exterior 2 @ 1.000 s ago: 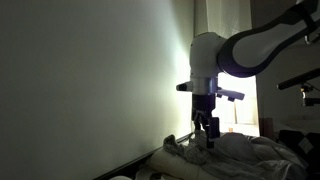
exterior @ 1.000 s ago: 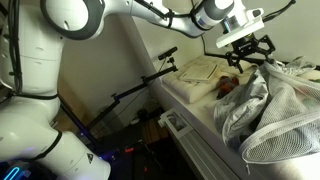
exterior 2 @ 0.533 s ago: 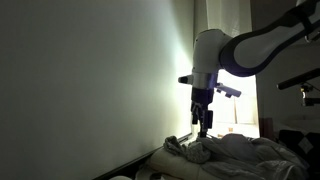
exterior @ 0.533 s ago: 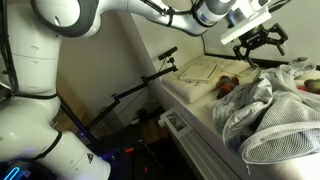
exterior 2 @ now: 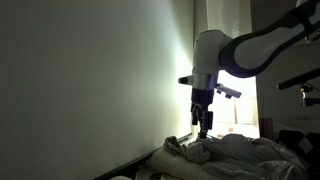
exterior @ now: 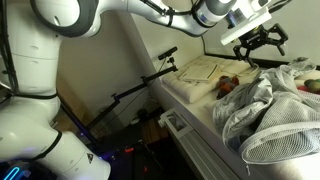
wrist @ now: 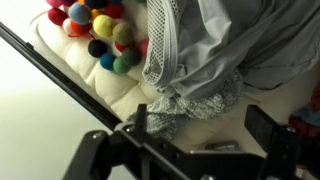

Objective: Remove the socks away from the grey bag

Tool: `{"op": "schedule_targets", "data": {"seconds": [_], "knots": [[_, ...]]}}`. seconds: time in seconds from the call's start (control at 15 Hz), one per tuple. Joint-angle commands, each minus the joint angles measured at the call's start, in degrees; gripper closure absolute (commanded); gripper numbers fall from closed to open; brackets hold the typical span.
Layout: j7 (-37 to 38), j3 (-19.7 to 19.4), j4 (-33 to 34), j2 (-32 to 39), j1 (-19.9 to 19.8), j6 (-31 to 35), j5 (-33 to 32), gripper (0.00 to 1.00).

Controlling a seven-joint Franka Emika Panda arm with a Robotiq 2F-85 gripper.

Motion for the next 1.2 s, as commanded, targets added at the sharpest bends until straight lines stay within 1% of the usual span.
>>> {"op": "schedule_targets", "data": {"seconds": [0.0,0.4,0.73,0.8,1.13], "knots": [[0.0,0.6,0.8,0.8,-0.4,-0.8,0.2,0.00],[-2.6,1.7,1.0,2.1,-1.2,-2.4,0.9,0.00],[-2.4,1.3,0.9,2.5,-1.1,-2.0,0.3,0.00],[-1.2,1.0,0.2,2.6,-0.7,-0.7,-0.1,0.00],[-1.2,1.0,0.2,2.6,-0.7,-0.7,-0.1,0.00]]}}
